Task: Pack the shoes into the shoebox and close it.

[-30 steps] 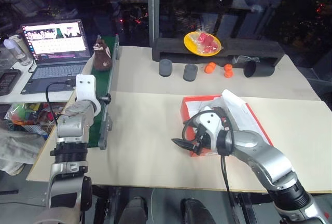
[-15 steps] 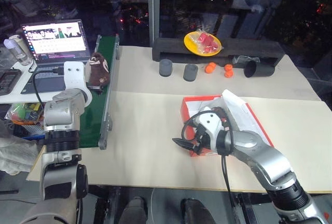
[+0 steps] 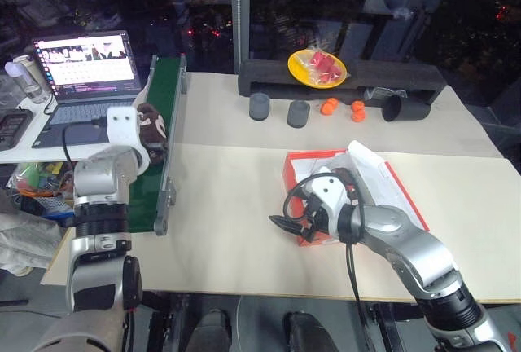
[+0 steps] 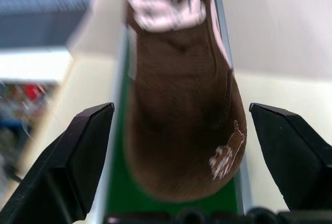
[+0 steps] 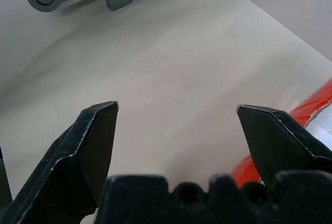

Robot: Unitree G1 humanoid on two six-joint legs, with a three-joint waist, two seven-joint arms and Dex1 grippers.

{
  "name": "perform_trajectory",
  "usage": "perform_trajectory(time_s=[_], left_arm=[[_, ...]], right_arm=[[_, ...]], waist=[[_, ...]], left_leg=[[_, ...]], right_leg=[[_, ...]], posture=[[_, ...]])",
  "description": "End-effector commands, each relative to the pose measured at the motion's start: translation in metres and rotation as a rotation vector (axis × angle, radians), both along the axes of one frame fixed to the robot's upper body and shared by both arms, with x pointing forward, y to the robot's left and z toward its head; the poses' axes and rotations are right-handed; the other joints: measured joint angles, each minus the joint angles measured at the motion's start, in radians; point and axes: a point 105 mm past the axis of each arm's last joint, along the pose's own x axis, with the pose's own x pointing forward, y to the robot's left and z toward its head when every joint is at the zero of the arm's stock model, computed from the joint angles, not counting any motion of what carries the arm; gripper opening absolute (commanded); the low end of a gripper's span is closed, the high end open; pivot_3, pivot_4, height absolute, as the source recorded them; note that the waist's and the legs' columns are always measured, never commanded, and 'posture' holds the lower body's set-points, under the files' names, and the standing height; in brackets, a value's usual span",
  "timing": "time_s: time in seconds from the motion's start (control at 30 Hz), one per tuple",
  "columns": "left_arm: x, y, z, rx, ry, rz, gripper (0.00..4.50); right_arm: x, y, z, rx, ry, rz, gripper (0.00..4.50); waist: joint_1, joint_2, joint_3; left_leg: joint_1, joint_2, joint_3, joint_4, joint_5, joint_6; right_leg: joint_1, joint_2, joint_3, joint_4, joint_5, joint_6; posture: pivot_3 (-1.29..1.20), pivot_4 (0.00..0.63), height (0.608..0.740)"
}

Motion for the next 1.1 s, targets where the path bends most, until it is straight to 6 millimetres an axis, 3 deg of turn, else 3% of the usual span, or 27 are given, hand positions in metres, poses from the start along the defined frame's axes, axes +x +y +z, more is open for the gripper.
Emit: perform_trajectory(time_s=[0.03, 0.33, 0.47, 0.5, 0.63, 0.7, 0.77, 0.93, 1.1], left_arm=[[-0.002, 0.001, 0.002, -0.009, -0.006, 0.004, 3.04], [-0.003, 0.000, 0.004, -0.022, -0.013, 0.008, 0.06], [-0.002, 0.000, 0.005, -0.031, -0.021, 0.011, 0.06], [0.001, -0.004, 0.013, -0.057, -0.075, 0.002, 0.06], [0.008, -0.019, 0.076, -0.062, -0.438, -0.033, 0.06], [0.004, -0.043, 0.108, -0.118, -0.618, -0.113, 0.06], [-0.001, -0.070, 0.119, -0.192, -0.689, -0.214, 0.06], [-0.025, -0.150, 0.116, -0.387, -0.664, -0.566, 0.06], [-0.051, -0.195, 0.112, -0.467, -0.600, -0.802, 0.06]], right_arm=[[0.001, 0.000, 0.018, 0.022, -0.064, -0.002, 4.50], [0.002, 0.001, 0.022, 0.040, -0.068, -0.004, 4.50], [0.003, 0.001, 0.022, 0.041, -0.064, -0.006, 4.50], [0.004, 0.001, 0.022, 0.043, -0.063, -0.009, 4.50], [0.016, -0.005, 0.031, 0.091, -0.064, -0.080, 4.50], [0.043, -0.020, 0.050, 0.231, -0.049, -0.251, 4.50], [0.063, -0.031, 0.066, 0.421, 0.029, -0.382, 4.50], [0.057, -0.003, 0.106, 0.727, 0.191, -0.249, 4.50], [0.063, 0.000, 0.116, 0.819, 0.279, -0.258, 4.50]], waist=[[0.001, 0.000, 0.000], [0.005, 0.000, -0.001], [0.005, 0.000, -0.001], [0.005, 0.000, -0.001], [0.009, -0.001, 0.000], [0.006, -0.003, 0.001], [0.005, -0.004, 0.001], [0.002, -0.003, 0.001], [-0.004, -0.003, 0.001]], left_leg=[[0.001, 0.000, 0.000, 0.000, 0.000, 0.000], [0.002, 0.000, 0.000, 0.001, 0.001, -0.001], [0.002, 0.000, 0.000, 0.001, 0.001, -0.001], [0.002, 0.000, 0.000, 0.001, 0.001, -0.001], [0.001, 0.000, 0.000, 0.001, 0.001, -0.002], [0.000, 0.000, 0.000, 0.001, 0.001, -0.002], [-0.003, 0.000, -0.001, 0.001, 0.002, -0.002], [-0.003, 0.001, -0.002, -0.002, 0.001, -0.003], [-0.004, 0.000, -0.003, -0.001, 0.001, -0.002]], right_leg=[[0.001, 0.000, 0.000, 0.000, 0.000, 0.000], [0.002, 0.000, 0.000, 0.001, 0.000, 0.000], [0.002, 0.000, 0.000, 0.002, 0.000, 0.000], [0.002, 0.000, 0.000, 0.002, 0.000, 0.000], [0.001, 0.000, 0.000, 0.001, 0.000, 0.000], [0.001, 0.000, 0.000, 0.000, 0.001, 0.000], [-0.001, -0.001, 0.000, 0.000, 0.002, -0.001], [-0.001, -0.002, -0.001, 0.001, 0.002, -0.001], [-0.001, -0.002, -0.003, 0.001, 0.002, -0.001]], posture=[[0.00, 0.150, 0.740], [0.00, 0.150, 0.740], [0.00, 0.150, 0.740], [0.00, 0.150, 0.740], [0.00, 0.150, 0.740], [0.00, 0.150, 0.740], [0.00, 0.150, 0.740], [0.00, 0.150, 0.740], [0.00, 0.150, 0.740]])
